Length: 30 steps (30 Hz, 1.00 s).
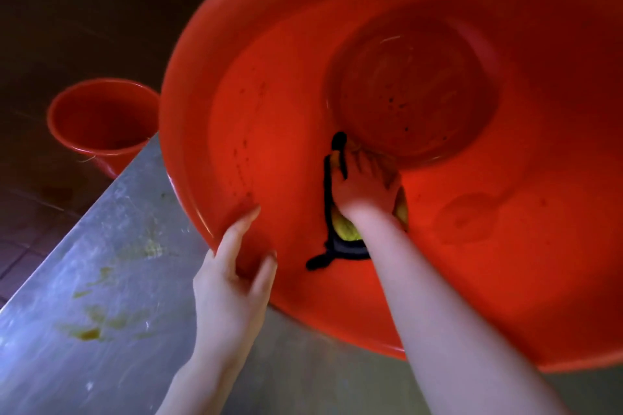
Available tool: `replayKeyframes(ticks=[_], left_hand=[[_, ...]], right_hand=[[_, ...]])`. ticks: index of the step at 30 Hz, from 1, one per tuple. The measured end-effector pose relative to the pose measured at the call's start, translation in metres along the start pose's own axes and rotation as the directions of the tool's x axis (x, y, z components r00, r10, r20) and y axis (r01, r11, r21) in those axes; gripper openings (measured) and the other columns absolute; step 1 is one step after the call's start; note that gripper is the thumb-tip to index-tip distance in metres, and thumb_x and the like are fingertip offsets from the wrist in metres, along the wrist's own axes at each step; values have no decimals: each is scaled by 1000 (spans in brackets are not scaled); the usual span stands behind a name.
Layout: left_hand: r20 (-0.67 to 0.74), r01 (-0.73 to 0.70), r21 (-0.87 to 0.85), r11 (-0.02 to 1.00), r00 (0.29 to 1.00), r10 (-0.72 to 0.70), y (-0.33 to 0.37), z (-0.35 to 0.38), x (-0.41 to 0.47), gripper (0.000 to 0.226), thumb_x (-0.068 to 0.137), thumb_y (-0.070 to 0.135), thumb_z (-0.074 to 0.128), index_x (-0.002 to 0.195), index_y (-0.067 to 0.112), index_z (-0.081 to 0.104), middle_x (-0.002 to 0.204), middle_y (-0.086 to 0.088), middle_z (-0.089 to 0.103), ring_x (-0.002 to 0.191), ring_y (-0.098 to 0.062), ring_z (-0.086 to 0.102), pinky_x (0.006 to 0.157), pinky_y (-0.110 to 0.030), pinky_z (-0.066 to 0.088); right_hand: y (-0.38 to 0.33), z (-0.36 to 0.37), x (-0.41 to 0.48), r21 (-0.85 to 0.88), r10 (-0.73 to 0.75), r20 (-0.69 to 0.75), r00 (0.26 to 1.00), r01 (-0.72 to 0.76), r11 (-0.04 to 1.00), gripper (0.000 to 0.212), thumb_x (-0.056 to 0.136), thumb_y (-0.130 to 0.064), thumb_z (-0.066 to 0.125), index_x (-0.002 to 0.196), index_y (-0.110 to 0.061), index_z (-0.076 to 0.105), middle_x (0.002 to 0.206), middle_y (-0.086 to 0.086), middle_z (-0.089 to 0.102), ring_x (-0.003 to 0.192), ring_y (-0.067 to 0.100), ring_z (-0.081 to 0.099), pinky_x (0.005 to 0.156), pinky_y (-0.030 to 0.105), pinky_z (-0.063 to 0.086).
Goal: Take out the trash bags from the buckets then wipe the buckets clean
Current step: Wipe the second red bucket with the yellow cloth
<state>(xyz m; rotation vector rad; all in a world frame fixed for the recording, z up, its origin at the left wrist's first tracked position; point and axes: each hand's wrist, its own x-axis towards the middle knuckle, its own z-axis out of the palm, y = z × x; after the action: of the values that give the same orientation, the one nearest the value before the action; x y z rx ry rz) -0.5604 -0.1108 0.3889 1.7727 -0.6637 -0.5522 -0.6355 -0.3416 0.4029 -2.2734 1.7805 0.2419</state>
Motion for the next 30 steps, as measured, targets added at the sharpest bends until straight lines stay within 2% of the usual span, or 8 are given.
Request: replayKeyframes(ticks=[4, 8, 16, 20, 23, 25, 27, 30], left_hand=[[2, 52, 23, 998, 999, -52, 1, 3, -2, 59, 86, 22, 69, 130, 55, 48, 98, 1, 64, 70, -15, 53, 76, -34, 53], [64, 81, 1, 997, 995, -81, 0, -2, -7, 64, 87, 20, 65, 132, 59, 44, 118, 15, 66, 87, -16, 63, 88, -36, 55], [125, 79, 4, 997, 989, -79, 3, -3, -14, 66, 86, 23, 71, 130, 62, 44, 75, 8, 54, 52, -5, 48, 61, -14, 41], [212, 128, 11, 992, 969, -128, 12, -5, -22, 73, 86, 18, 72, 136, 60, 40, 73, 8, 42, 48, 0, 48, 54, -7, 38], [34, -143, 192, 971, 990, 140, 32, -30, -5, 73, 79, 10, 80, 138, 39, 48, 115, -7, 45, 82, 10, 50, 85, 3, 33], [-105, -384, 365, 848, 888, 447, 51, -53, 17, 64, 81, 14, 75, 140, 26, 51, 128, -6, 35, 110, -5, 42, 103, -1, 22], [-64, -496, 491, 716, 799, 598, 65, -69, 42, 64, 86, 16, 67, 143, 33, 47, 127, -4, 36, 107, -18, 43, 100, -18, 39], [53, -448, 515, 730, 867, 495, 62, -66, 56, 84, 79, 7, 72, 147, 44, 38, 119, -11, 46, 85, -28, 57, 73, -39, 52]], right_hand=[[-20, 16, -58, -10, -246, -112, 963, 247, 969, 57, 98, -49, 28, 152, -34, 16, 160, -10, 17, 147, 14, 12, 116, 59, 8], [-30, 35, -136, 44, -415, -89, 906, 419, 907, 59, 93, -55, 14, 150, -42, 6, 159, -15, 11, 149, 12, 4, 116, 54, -5], [-11, 12, -32, 98, -18, -73, 997, 25, 995, 57, 100, -47, 25, 153, -36, 10, 162, -10, 8, 148, 9, 5, 116, 59, 3], [-4, 6, -1, 75, -39, -23, 999, 40, 996, 57, 99, -47, 22, 153, -38, 6, 162, -13, 1, 149, 9, 0, 115, 60, -6], [-1, 9, 1, 77, -83, -28, 996, 85, 993, 57, 99, -47, 22, 153, -38, 5, 162, -12, 0, 149, 10, -1, 114, 61, -7], [0, 9, 0, 66, -111, -20, 994, 112, 991, 57, 99, -47, 23, 153, -37, 5, 162, -12, 0, 149, 11, -2, 114, 62, -8], [4, 5, 1, 15, -154, -14, 988, 154, 988, 57, 99, -47, 24, 153, -37, 7, 162, -12, 1, 149, 13, -1, 114, 62, -7], [25, -6, 6, -122, -156, 1, 988, 155, 980, 56, 99, -51, 22, 152, -37, 12, 162, -10, 6, 149, 15, 3, 114, 63, -3]])
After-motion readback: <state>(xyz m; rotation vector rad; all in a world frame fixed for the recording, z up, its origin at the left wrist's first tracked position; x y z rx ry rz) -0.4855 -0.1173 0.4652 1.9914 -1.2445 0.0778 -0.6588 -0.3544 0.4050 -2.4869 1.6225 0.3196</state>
